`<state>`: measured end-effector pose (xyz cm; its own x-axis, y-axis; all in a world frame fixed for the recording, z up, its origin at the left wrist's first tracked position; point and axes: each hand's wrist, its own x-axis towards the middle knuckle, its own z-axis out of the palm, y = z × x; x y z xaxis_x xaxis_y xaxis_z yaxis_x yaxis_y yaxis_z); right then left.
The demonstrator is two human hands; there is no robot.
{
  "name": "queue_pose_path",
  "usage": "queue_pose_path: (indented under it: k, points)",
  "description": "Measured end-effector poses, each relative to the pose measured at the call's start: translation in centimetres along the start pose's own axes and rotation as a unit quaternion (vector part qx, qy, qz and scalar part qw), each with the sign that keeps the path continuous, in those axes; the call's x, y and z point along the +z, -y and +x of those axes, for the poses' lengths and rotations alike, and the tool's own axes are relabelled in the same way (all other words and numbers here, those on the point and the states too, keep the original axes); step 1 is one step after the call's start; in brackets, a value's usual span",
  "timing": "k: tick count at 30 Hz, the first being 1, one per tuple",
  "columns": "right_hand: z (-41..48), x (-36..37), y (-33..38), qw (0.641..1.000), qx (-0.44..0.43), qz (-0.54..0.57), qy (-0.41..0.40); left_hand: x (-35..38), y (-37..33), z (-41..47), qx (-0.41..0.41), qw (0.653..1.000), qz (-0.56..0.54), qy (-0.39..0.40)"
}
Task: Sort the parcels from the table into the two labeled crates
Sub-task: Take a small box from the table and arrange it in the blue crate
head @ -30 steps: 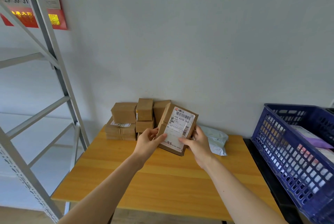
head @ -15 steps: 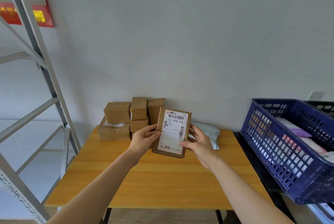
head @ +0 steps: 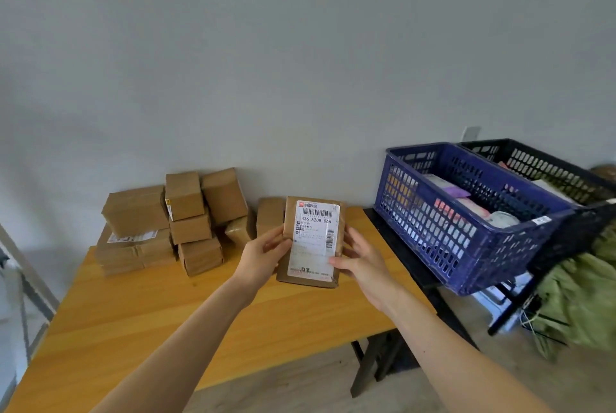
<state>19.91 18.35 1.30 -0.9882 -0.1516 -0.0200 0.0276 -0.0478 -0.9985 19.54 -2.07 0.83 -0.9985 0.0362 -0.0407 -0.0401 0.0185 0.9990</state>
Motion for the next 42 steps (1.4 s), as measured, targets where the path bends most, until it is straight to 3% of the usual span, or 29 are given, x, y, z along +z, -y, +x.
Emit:
queue_pose_path:
  k: [5, 17, 29, 42]
  points:
    - [-2.4, -4.8, 0.2, 0.998, 0.012, -0.035, -0.048, 5.4, 0.1, 0.9, -0.016, 0.999, -0.011, 0.043]
    - [-9.3, -22.5, 0.8, 0.989, 0.006, 0.031, -0.141, 24.8, -1.0, 0.4, -0.013, 0.994, 0.012, 0.112]
    - [-14.0, -41.4, 0.7, 0.992, 0.016, 0.040, -0.123, 44.1, -2.7, -1.3, -0.026, 0.993, 0.066, 0.094]
    - [-8.4, -52.2, 3.4, 0.996, -0.016, 0.002, -0.085, 52.9, -6.2, 5.6, -0.030, 0.995, 0.072, 0.060]
